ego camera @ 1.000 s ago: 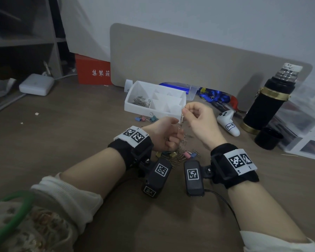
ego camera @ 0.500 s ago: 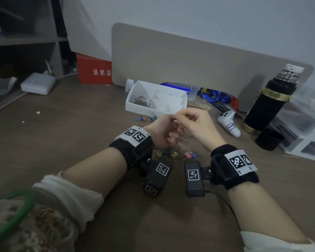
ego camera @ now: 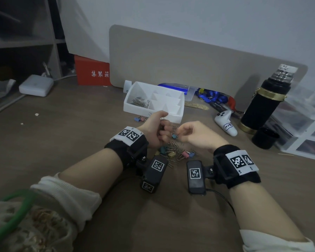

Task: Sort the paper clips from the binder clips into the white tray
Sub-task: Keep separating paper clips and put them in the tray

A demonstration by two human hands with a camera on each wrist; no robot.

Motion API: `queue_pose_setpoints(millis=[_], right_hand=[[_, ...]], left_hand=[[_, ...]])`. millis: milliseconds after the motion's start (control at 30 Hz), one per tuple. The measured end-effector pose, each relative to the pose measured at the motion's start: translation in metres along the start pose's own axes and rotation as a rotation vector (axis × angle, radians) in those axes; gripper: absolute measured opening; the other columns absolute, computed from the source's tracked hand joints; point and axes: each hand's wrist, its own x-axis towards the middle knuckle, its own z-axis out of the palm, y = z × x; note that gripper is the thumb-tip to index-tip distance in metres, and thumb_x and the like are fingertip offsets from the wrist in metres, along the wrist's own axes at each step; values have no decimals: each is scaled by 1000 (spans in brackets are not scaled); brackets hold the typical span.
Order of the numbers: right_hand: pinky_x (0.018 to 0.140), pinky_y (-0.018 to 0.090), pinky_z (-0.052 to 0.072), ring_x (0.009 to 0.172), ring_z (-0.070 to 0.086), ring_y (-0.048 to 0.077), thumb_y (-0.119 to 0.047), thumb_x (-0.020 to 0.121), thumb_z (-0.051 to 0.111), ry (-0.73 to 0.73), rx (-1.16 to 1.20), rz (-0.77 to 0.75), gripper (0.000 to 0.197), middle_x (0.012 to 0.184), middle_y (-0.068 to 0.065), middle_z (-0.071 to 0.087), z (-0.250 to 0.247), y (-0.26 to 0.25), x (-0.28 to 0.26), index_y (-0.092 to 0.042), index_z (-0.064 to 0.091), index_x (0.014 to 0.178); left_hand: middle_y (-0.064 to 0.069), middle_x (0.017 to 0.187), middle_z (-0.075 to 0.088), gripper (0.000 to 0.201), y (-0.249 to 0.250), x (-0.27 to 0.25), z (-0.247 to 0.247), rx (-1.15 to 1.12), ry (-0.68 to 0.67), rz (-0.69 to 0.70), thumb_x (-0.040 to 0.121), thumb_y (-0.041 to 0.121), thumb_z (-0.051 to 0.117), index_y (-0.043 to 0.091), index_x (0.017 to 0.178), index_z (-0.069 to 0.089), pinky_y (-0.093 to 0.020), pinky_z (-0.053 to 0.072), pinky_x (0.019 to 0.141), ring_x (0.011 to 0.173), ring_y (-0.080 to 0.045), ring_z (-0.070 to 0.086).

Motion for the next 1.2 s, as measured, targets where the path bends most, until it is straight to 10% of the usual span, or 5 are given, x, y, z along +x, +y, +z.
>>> queue_pose_setpoints(millis=[267,400,633,800,1200], right_hand=[[58,22,50,73,59,8,8,78,58,-330,-160,30,60,115,-3,55,-2,-11,-10,-24,54,128],[49,19,43,47,52,1,8,80,59,-278,-164,40,46,78,-6,55,-1,-8,-9,-16,60,119],[52,24,48,56,56,14,-7,86,67,-214,-129,23,13,57,0,61,5,-2,-5,-16,65,94],[65,26,48,75,58,15,-13,83,73,-103,-192,-6,11,85,-1,64,11,-1,-3,-21,65,87],[42,17,39,58,51,14,-18,90,65,59,-298,-25,10,76,2,58,14,-1,-2,-19,60,81]], left_hand=[[5,46,29,43,-1,-8,-8,-17,9,-7,92,30,41,21,52,29,-16,12,33,32,-7,19],[6,45,29,39,0,-9,-9,-25,6,-12,91,28,41,22,55,28,-15,14,29,31,-8,20],[6,46,29,38,-2,-8,-9,-9,21,-7,92,27,41,22,56,27,-15,13,30,32,-7,20],[6,46,29,38,-3,-6,-8,18,21,-10,92,28,40,22,57,27,-15,13,30,32,-8,20],[5,46,31,37,-4,-3,-7,40,22,-11,92,28,39,21,57,29,-15,13,30,33,-8,20]])
